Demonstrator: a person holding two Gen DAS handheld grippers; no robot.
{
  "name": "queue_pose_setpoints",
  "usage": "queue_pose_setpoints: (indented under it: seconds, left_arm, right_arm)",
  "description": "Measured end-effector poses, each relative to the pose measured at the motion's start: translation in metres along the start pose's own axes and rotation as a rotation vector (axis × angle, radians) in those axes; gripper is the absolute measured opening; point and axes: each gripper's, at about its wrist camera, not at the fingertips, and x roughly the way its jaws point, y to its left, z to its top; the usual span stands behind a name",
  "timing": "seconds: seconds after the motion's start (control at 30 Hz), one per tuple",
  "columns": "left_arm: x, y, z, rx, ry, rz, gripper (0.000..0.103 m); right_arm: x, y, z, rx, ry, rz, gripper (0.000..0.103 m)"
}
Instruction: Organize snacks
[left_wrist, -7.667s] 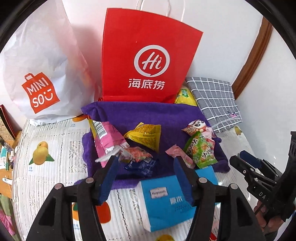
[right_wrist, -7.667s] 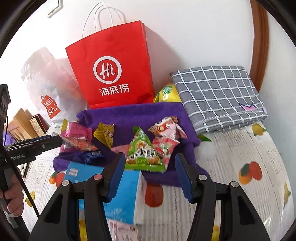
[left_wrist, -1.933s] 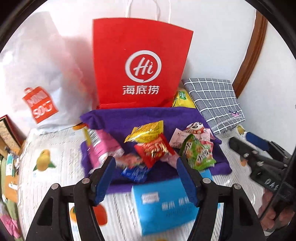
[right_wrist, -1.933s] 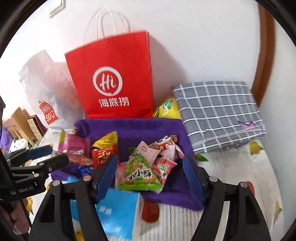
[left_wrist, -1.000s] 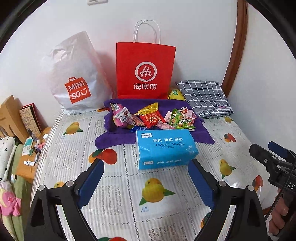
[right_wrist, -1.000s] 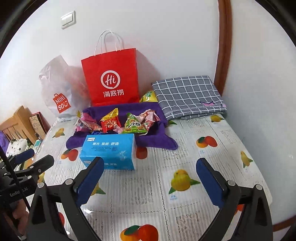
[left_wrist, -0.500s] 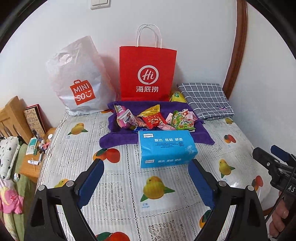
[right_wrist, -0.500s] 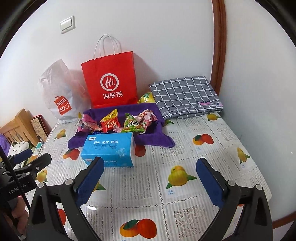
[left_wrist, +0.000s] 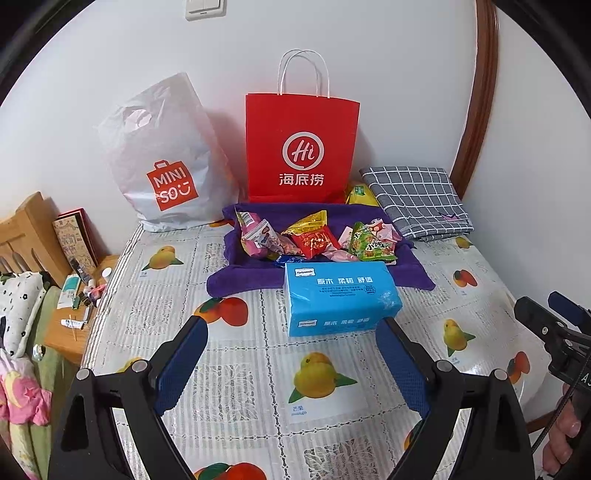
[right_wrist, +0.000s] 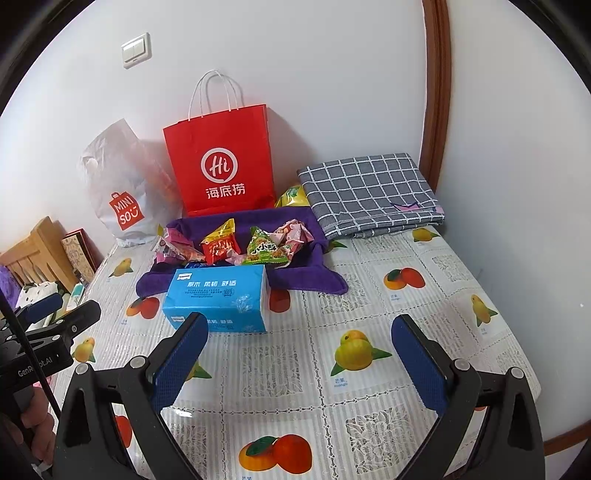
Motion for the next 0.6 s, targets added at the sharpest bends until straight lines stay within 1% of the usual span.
queue_pose_setpoints:
  seconds: [0.6]
  left_arm:
    - [-0.0005,0.0016,0.0008,0.0,-0.001,0.005,0.092]
  right_arm:
    - [-0.0021,-0.002,0.003,-0.001,-0.001,0.0,0.099]
